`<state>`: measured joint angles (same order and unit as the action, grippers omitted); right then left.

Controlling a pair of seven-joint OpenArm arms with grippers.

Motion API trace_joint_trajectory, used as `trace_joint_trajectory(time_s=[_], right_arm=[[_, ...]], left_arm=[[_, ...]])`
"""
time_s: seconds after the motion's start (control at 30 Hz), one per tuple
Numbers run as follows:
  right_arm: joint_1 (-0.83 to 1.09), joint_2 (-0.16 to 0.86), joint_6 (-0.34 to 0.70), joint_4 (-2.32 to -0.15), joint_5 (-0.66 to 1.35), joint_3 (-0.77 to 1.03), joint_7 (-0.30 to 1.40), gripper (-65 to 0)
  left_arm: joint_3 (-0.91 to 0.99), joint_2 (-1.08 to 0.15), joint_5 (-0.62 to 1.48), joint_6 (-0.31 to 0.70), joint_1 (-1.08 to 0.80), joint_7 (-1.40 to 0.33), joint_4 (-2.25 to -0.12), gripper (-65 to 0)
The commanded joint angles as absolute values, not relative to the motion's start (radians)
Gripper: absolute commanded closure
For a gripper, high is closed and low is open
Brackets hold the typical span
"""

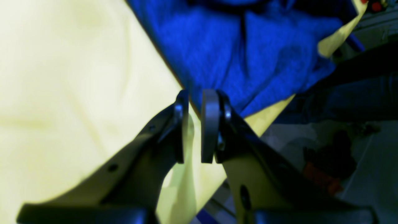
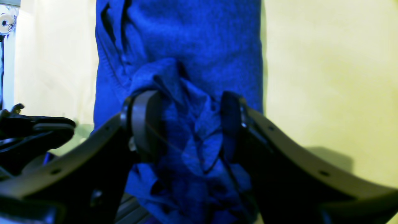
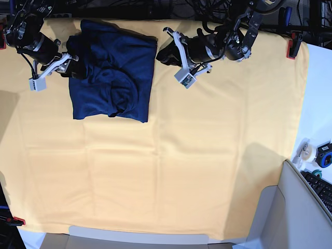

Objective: Fold the T-shirt properly
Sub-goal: 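Grasp the bundle's edge with the right gripper and lift it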

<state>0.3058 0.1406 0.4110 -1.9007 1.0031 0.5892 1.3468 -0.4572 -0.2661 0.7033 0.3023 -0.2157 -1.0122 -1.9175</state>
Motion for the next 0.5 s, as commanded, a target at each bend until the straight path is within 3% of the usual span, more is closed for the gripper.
trace_joint_trajectory(time_s=[0.0, 0.47], right_arm=[[0.309, 0.153, 0.415, -1.920, 1.032, 0.591, 1.336, -30.7], [0.329, 0.191, 0.407, -2.025, 0.980, 0.470, 1.334, -30.7]], left_arm=[[-0.456, -0.268, 0.719, 0.306, -0.208, -0.989, -1.933, -6.4], [-0.453, -0.268, 0.719, 0.306, -0.208, -0.989, -1.933, -6.4]])
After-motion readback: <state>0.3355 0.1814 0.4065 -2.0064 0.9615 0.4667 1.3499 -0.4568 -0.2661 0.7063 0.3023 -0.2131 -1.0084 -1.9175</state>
